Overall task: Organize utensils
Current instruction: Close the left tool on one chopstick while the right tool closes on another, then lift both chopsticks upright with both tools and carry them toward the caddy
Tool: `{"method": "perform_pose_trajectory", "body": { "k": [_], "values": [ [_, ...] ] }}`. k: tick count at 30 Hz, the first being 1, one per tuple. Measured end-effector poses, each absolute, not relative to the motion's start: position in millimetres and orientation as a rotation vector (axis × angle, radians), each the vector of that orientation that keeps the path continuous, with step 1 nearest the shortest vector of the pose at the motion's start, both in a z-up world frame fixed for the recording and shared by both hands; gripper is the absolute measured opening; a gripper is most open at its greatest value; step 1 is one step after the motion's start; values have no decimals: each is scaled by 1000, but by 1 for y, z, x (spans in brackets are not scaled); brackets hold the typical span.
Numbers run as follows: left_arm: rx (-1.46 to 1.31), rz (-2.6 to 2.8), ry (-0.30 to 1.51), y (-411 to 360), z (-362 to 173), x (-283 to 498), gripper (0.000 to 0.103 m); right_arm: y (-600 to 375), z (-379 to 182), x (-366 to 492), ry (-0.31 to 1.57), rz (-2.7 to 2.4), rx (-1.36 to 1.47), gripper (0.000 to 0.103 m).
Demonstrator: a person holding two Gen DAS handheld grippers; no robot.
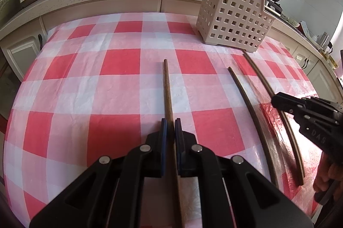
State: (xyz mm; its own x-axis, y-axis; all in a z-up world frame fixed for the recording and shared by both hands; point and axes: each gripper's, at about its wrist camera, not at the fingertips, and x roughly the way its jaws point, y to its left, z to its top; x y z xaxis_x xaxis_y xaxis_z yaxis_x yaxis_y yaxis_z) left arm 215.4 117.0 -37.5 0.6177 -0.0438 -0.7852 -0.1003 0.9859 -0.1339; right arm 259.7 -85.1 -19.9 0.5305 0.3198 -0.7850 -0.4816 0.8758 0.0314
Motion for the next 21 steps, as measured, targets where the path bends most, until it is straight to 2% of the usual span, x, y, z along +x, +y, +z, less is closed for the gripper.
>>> {"method": "perform_pose_trajectory", "body": {
  "k": [15, 19, 21],
  "values": [
    [-168, 41, 907, 115, -38, 216, 7, -115, -16, 257, 905, 476, -150, 17],
    [-170, 36, 907, 116, -38, 215, 7, -114, -23, 261, 922, 457, -154, 43],
    [-176, 33, 906, 117, -38, 215, 7, -114, -25, 261, 926, 467, -155, 43]
  ]
}}
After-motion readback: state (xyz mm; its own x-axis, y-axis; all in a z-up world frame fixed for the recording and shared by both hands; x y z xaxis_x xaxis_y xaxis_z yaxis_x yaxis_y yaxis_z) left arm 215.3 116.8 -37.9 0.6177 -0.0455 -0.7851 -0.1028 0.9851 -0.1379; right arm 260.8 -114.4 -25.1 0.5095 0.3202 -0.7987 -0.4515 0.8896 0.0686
